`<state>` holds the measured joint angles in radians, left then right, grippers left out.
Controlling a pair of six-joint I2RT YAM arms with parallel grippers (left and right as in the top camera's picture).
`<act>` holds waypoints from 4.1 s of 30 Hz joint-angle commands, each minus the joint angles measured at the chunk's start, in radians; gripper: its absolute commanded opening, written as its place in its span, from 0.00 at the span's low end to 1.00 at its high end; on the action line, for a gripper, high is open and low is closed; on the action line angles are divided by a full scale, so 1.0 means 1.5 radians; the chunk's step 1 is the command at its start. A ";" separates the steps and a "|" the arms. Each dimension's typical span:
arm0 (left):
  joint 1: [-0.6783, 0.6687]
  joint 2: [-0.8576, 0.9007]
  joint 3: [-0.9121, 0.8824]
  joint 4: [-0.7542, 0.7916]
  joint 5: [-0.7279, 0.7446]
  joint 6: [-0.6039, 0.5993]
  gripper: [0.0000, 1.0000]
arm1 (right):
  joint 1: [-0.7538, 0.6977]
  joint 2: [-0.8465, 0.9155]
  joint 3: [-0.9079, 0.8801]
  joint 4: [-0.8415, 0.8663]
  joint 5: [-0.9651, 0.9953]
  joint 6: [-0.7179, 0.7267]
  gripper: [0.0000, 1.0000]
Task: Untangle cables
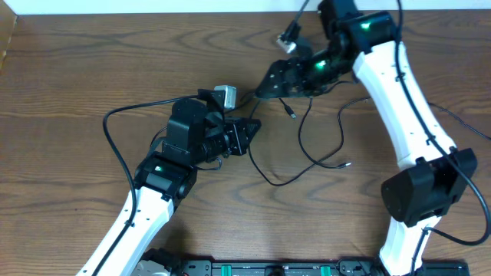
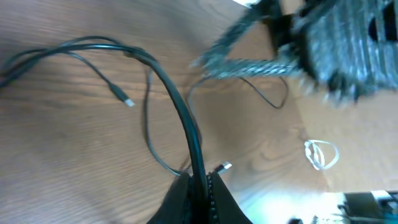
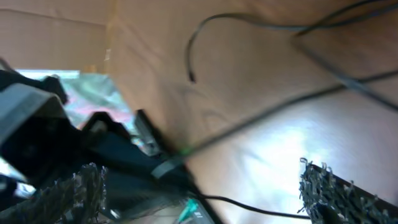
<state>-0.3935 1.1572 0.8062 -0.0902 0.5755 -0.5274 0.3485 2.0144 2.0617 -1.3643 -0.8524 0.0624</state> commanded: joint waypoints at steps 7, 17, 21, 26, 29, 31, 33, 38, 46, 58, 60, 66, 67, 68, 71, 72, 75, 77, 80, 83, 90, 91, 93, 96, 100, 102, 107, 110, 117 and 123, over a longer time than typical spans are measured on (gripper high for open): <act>0.003 -0.011 0.000 0.066 0.105 -0.006 0.08 | 0.081 0.028 0.007 0.035 0.070 0.226 0.85; 0.003 -0.017 0.000 0.063 0.105 -0.006 0.08 | 0.081 0.029 0.007 0.055 0.116 0.294 0.01; 0.003 -0.017 0.000 0.057 0.105 -0.003 0.36 | 0.068 0.028 0.007 0.060 0.115 0.282 0.01; 0.003 -0.017 0.000 0.005 0.090 0.050 0.83 | 0.028 -0.003 0.010 0.065 0.110 0.279 0.01; 0.003 -0.017 0.000 -0.054 0.027 0.062 0.84 | -0.001 -0.045 0.011 0.081 0.107 0.271 0.01; 0.003 -0.016 0.000 -0.090 -0.029 0.062 0.84 | -0.022 -0.083 0.011 0.098 0.100 0.261 0.01; 0.003 -0.014 0.000 -0.117 -0.082 0.062 0.84 | -0.041 -0.124 0.011 0.126 0.088 0.247 0.01; 0.003 -0.004 0.000 -0.146 -0.185 0.062 0.84 | -0.080 -0.261 0.011 0.275 0.062 0.239 0.01; 0.003 0.031 0.000 -0.145 -0.200 0.062 0.84 | -0.080 -0.396 0.011 0.456 0.065 0.230 0.01; 0.003 0.091 0.000 -0.147 -0.197 0.062 0.84 | -0.080 -0.418 0.011 0.446 0.066 0.209 0.01; 0.003 0.091 0.000 -0.146 -0.197 0.062 0.84 | -0.080 -0.417 0.011 0.443 0.073 0.209 0.01; 0.003 0.091 0.000 -0.141 -0.170 0.062 0.84 | -0.080 -0.416 0.011 0.440 0.101 0.201 0.01; 0.003 0.091 0.000 -0.134 -0.144 0.064 0.84 | -0.080 -0.415 0.011 0.438 0.113 0.199 0.01; 0.003 0.091 0.000 -0.126 -0.115 0.074 0.84 | -0.081 -0.414 0.011 0.434 0.126 0.199 0.01; 0.003 0.091 0.000 -0.079 0.050 0.166 0.85 | -0.081 -0.411 0.011 0.413 0.173 0.199 0.01; 0.003 0.091 0.000 -0.071 0.073 0.178 0.85 | -0.080 -0.410 0.011 0.413 0.173 0.199 0.01; -0.003 0.091 0.000 -0.050 0.091 0.182 0.93 | -0.080 -0.405 0.011 0.417 0.173 0.203 0.01; -0.013 0.091 0.000 -0.037 0.091 0.182 0.93 | -0.080 -0.403 0.011 0.423 0.173 0.206 0.01; -0.037 0.091 0.000 -0.015 0.090 0.182 0.94 | -0.081 -0.402 0.011 0.424 0.173 0.212 0.01; -0.067 0.091 0.000 0.011 0.090 0.187 0.94 | -0.081 -0.402 0.011 0.424 0.173 0.212 0.01; -0.127 0.091 0.000 0.032 0.063 0.209 0.95 | -0.081 -0.401 0.011 0.422 0.176 0.212 0.01; -0.133 0.091 0.000 0.035 0.063 0.209 0.95 | -0.083 -0.401 0.011 0.421 0.176 0.212 0.01; -0.147 0.092 0.000 0.045 0.059 0.209 0.95 | -0.085 -0.401 0.011 0.420 0.175 0.213 0.01; -0.171 0.100 0.000 0.057 -0.009 0.209 0.95 | -0.084 -0.401 0.011 0.421 0.170 0.224 0.01; -0.207 0.135 0.000 0.075 -0.117 0.209 0.95 | -0.084 -0.401 0.011 0.421 0.163 0.232 0.01; -0.220 0.161 0.000 0.106 -0.117 0.209 0.95 | -0.084 -0.401 0.011 0.421 0.162 0.232 0.01; -0.240 0.236 0.000 0.199 -0.118 0.209 0.95 | -0.084 -0.401 0.011 0.416 0.163 0.232 0.01; -0.238 0.271 0.000 0.238 -0.125 0.209 0.43 | -0.084 -0.401 0.011 0.413 0.163 0.232 0.01; -0.214 0.276 0.000 0.183 -0.227 0.208 0.07 | -0.118 -0.401 0.011 0.397 0.163 0.232 0.01; -0.161 0.276 0.000 0.088 -0.386 0.178 0.07 | -0.166 -0.402 0.011 0.388 0.163 0.232 0.01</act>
<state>-0.6792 1.5749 0.8062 0.0788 0.1734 -0.2371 0.1341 1.4120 2.0777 -0.7856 -0.6056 0.4061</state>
